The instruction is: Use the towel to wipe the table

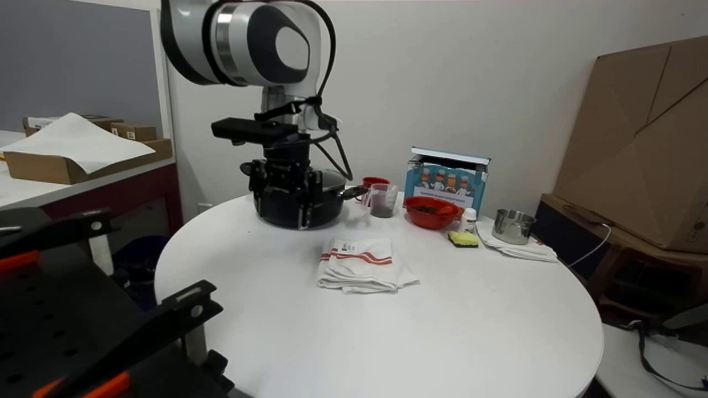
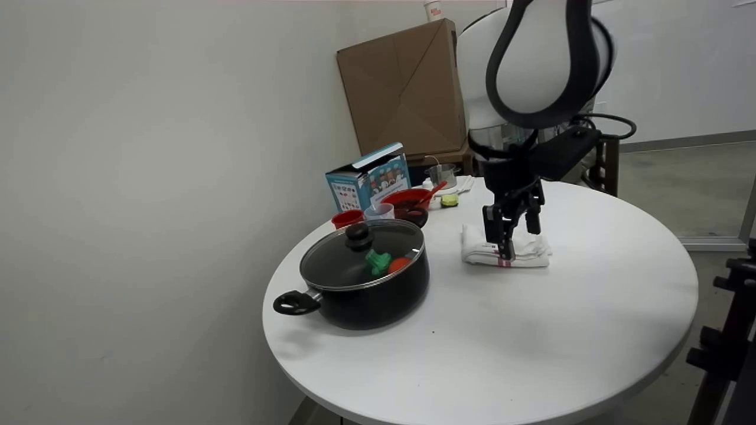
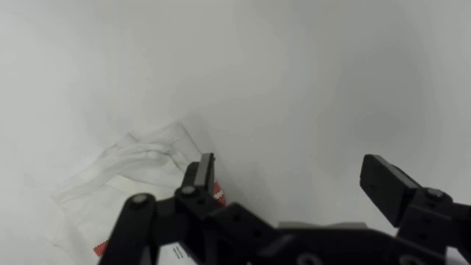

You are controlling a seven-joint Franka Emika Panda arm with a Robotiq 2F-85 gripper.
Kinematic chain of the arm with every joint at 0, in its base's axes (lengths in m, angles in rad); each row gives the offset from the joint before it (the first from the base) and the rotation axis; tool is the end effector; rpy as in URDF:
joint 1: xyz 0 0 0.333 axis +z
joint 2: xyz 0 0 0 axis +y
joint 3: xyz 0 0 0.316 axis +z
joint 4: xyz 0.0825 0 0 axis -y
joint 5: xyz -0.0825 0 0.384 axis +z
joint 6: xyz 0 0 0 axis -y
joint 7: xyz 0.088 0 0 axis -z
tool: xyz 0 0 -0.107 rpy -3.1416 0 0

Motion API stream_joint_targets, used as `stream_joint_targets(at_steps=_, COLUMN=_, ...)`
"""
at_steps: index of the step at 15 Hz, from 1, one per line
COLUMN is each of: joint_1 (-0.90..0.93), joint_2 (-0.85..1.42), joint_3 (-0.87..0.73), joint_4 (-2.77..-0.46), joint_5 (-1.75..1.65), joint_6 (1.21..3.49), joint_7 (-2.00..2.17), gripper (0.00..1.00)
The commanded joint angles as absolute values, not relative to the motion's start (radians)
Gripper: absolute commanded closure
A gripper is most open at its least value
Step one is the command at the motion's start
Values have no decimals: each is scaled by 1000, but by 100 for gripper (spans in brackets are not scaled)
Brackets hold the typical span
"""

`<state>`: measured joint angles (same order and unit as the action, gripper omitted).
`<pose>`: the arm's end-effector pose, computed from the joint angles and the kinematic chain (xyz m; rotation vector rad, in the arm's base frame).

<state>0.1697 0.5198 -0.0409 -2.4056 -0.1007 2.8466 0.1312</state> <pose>0.4663 0.0635 0.0954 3.0799 0.1537 -0.1120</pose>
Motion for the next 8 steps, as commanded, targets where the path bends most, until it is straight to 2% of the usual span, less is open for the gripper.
stream_joint_targets(at_steps=1, joint_1=210, joint_2=330, joint_3=-79, joint_4=-2526, joint_5=-118, joint_6=2831, joint_7=176, gripper=0)
stream_joint_targets(at_steps=6, joint_1=161, joint_2=169, joint_3=-42, joint_4=-2502, joint_5=-106, joint_6=2657, joint_7=143, gripper=0)
stream_joint_targets(at_steps=7, joint_1=159, joint_2=247, joint_3=-41, joint_4=-2489, joint_5=-117, joint_6=2728, joint_7=159, gripper=0)
stream_joint_targets(at_steps=8, joint_1=151, joint_2=216, joint_3=-34, joint_4=-2488, joint_5=-116, joint_6=2694, joint_7=158, gripper=0)
